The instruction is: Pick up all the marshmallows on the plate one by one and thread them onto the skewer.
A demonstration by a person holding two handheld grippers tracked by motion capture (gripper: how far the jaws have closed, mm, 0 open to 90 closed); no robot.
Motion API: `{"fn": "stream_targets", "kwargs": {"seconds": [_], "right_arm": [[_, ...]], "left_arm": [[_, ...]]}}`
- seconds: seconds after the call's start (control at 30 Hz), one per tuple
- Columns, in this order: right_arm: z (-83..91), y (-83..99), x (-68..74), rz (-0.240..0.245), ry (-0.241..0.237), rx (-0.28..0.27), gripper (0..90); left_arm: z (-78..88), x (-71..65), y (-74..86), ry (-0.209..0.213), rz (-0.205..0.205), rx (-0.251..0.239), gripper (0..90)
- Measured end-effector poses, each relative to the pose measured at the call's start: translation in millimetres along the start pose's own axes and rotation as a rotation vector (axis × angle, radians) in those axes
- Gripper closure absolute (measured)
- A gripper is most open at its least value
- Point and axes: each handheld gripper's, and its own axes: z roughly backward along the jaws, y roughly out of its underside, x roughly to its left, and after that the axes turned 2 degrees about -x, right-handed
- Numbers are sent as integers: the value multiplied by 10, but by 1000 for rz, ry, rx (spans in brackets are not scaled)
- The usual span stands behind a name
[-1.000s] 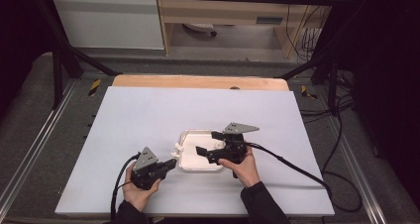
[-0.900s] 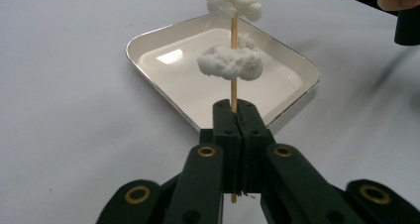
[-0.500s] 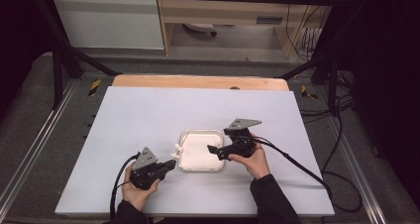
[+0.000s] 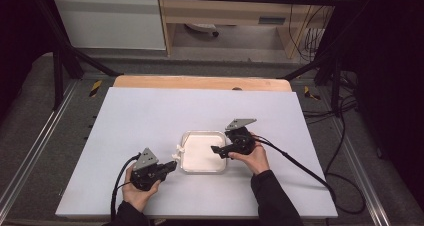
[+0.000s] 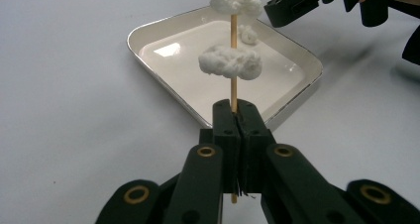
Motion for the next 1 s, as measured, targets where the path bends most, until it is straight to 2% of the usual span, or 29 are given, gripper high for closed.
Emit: {"fn": "stream_targets", "kwargs": {"seconds": [0.27,0.43,0.8,1.0], "right_arm": [[-107,33,-25,19,-7,30,407],[-155,64,-25,55,8,48,512],[-205,82,6,108,23,82,630],[-226,94,24,93,25,96,664]], "left_arm": [[-12,-5,0,5,-2,6,882],[-11,3,0,3,-3,7,882],[-16,-1,1,3,-9,12,882],[-11,-1,0,1,-10,10,883]]}}
